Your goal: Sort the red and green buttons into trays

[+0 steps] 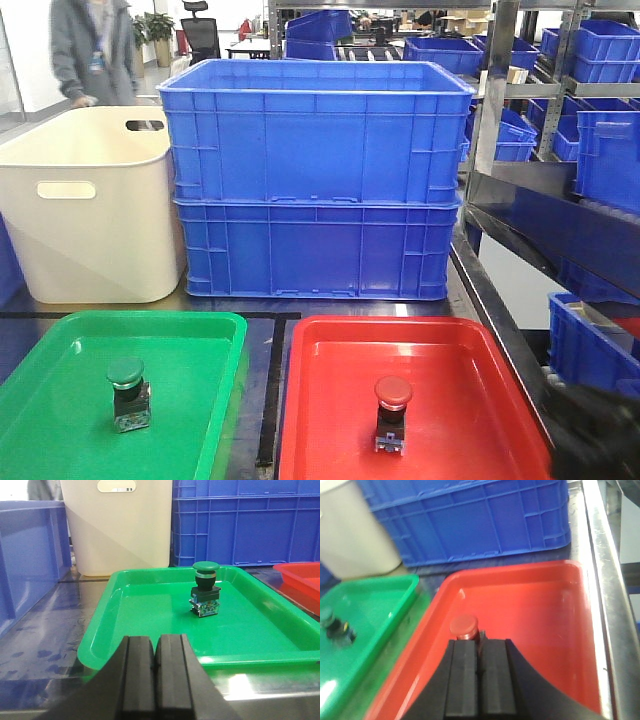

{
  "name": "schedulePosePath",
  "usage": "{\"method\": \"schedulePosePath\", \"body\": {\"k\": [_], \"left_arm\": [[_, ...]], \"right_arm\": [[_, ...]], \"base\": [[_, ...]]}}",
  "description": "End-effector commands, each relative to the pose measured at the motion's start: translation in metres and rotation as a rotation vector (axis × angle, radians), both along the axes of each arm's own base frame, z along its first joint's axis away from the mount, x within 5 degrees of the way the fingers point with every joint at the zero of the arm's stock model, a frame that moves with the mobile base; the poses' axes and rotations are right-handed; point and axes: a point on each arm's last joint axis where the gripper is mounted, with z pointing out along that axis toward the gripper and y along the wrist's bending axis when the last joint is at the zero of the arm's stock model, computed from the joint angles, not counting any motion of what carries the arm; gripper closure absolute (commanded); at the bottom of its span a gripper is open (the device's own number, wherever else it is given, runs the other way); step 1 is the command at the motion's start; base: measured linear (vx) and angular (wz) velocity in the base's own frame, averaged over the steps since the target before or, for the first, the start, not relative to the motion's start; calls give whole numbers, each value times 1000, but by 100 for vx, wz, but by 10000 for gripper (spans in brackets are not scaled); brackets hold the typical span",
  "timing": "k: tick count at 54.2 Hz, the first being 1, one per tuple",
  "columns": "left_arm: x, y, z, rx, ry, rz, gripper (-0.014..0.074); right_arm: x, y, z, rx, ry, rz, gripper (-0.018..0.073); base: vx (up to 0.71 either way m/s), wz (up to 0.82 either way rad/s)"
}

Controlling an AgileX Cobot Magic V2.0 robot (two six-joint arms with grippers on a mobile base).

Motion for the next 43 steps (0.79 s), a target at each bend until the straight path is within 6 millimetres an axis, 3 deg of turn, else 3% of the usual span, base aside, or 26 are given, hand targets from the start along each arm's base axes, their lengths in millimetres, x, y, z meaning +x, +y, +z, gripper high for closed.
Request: {"method": "schedulePosePath", "body": {"k": [1,13,27,34,43], "left_arm": [[0,0,13,-13,-86,-2,602],[0,0,13,-13,-86,-2,602],[0,0,13,-13,-86,-2,602],[0,0,13,-13,-86,-2,602],[0,0,13,-13,-86,-2,602]], "right_arm": [[-12,-4,13,-66,-134,66,574],[-37,-21,22,-113,-236,66,572],[-64,-36,6,-372,-165,144,571],[-69,-39,-23,-312,-241,109,571],[-78,-52,-67,-184,-441,-97,571]], "base": [[0,0],[0,0],[0,0],[0,0],[0,0]]}}
